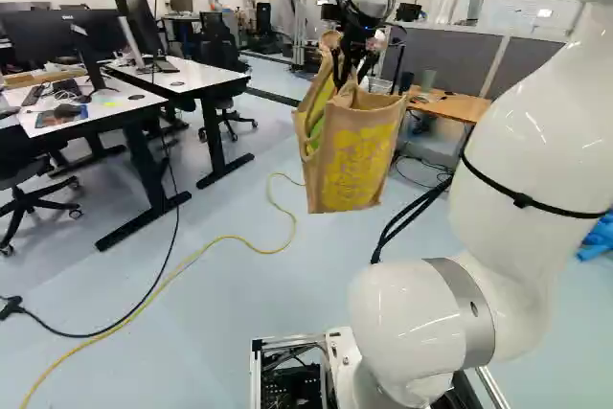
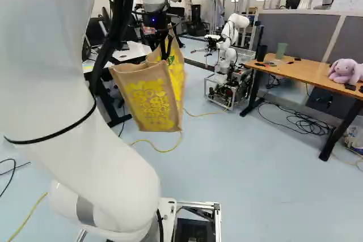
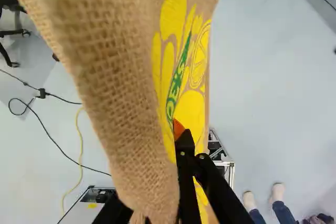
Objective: Pick up the bag on the ground and place it on the table
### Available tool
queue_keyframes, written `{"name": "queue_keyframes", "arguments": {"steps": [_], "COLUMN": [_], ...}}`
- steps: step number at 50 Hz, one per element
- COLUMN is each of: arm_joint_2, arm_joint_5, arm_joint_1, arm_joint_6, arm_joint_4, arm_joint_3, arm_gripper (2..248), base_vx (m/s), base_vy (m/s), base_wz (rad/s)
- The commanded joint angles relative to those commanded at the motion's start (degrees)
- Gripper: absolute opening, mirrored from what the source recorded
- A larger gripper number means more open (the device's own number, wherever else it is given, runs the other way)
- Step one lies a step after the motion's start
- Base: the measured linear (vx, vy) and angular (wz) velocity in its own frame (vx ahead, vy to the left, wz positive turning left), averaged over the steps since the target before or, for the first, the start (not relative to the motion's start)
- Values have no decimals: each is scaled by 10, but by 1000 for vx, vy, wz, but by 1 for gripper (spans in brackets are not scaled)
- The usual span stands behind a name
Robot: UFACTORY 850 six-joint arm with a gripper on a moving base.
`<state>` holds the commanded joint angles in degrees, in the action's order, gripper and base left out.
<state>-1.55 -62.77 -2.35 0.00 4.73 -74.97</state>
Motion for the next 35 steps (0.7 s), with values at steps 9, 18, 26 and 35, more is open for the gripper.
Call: {"name": "queue_keyframes", "arguments": {"steps": [9, 18, 26, 35], "arm_joint_2": [0, 0, 0, 0], "arm_joint_5": [0, 0, 0, 0], "arm_joint_1": [0, 0, 0, 0], "arm_joint_6": [0, 0, 0, 0], "arm_joint_4": [0, 0, 0, 0], "arm_joint_3": [0, 0, 0, 0], "arm_gripper": [21, 21, 21, 21], "base_vx": [8, 1, -1, 1], "base_vy": [-20, -16, -15, -19], "base_wz": [-102, -70, -77, -89]}}
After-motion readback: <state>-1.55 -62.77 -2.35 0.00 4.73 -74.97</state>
